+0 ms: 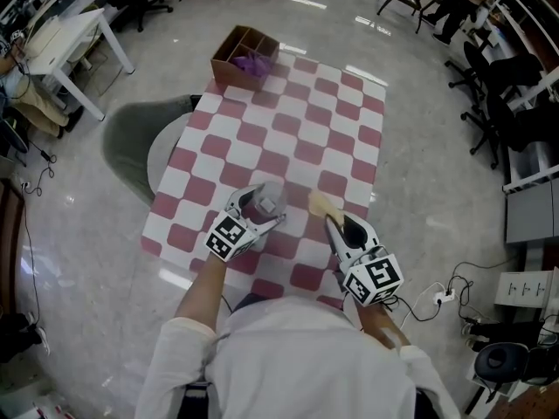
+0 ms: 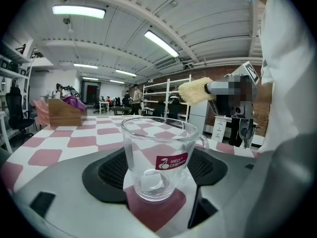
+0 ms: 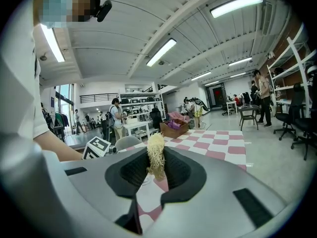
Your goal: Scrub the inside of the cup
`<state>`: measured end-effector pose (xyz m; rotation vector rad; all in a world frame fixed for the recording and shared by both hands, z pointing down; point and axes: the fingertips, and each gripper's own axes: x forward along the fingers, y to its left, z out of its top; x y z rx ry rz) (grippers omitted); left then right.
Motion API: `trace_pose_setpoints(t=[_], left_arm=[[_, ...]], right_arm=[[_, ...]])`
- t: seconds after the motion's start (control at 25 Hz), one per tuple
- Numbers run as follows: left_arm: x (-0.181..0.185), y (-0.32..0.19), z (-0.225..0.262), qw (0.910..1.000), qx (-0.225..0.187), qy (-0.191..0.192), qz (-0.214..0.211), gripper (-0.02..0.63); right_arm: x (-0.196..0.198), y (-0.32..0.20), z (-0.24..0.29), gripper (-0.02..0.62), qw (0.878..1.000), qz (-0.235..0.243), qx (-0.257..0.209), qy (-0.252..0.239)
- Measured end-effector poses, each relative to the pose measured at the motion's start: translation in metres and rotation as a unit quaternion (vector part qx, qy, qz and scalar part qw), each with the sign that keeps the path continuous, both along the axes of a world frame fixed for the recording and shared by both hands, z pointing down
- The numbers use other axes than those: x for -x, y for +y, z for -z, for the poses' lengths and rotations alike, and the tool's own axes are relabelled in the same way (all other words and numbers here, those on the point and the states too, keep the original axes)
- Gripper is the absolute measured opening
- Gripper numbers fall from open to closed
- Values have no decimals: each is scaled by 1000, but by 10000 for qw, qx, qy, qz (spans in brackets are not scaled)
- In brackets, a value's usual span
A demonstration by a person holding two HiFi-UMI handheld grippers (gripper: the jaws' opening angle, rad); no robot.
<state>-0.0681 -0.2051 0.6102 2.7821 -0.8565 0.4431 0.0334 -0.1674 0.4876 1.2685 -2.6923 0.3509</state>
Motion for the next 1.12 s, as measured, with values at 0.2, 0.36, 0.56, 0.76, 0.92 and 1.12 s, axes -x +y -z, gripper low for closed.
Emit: trace_pose_setpoints(t=[0.2,0.36,0.56,0.76,0.92,1.12], left_arm=[[1,0,-1,10000,9,30,26,360],[-1,4,5,9998,-194,-44,-21,360],[-2,12,20,9992,-388,-6,-22,360],[6,18,54,9970,-691,-355,26,360],[16,18,83,9921,-1064,-626,217,360],[29,22,104,9823,-1367,-1195,454,360]], right_arm=[[-1,-1,4,87,10000,-5,-57,27],[-2,0,8,87,10000,-13,-96,15],[1,1,16,87,9998,52,-177,-48],[11,6,32,87,9991,263,-271,-194],[23,10,51,87,9972,498,-479,-298],[42,19,70,87,9936,831,-706,-306]])
